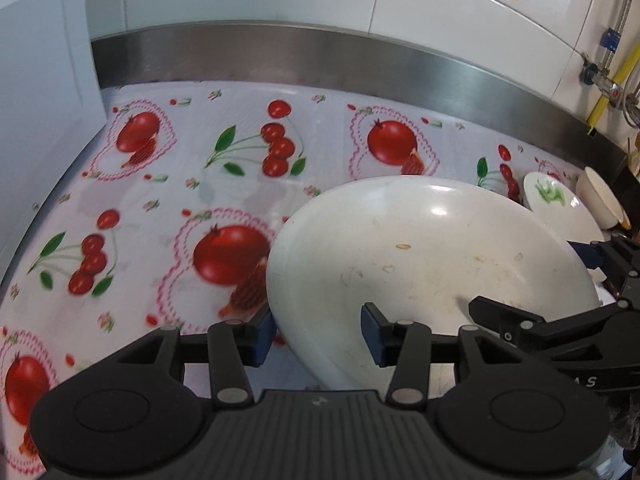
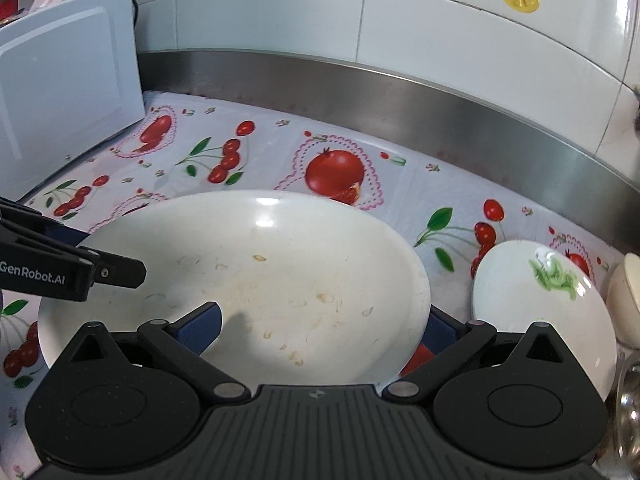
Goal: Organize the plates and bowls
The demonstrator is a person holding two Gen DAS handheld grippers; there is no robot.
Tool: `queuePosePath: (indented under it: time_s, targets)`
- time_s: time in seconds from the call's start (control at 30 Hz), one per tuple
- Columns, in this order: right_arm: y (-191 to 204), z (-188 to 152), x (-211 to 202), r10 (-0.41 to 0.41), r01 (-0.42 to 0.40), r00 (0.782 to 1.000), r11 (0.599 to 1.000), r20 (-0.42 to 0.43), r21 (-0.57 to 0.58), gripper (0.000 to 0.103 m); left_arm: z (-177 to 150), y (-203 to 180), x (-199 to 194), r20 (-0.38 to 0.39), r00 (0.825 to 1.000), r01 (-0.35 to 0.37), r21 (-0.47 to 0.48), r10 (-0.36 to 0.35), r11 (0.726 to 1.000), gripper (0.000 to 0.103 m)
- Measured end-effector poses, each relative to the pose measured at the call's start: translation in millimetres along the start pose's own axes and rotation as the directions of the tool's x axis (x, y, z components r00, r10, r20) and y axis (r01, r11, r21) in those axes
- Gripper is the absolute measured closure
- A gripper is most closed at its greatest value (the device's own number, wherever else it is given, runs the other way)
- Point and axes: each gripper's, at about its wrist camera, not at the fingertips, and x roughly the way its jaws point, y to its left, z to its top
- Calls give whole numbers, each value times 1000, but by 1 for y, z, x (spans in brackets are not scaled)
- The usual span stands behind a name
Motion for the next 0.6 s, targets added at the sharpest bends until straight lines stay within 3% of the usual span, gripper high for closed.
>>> queuePosePath:
  time_s: [0.3, 0.6]
  targets:
    - [23, -20, -9, 28, -28, 999, 999, -18, -16, 96, -16, 7, -10, -20, 1000, -25, -6, 25, 1000, 0]
    - [21, -33, -11, 59, -58, 996, 998, -65, 13, 97, -19, 7, -10, -41, 999, -18, -18, 17, 1000, 0]
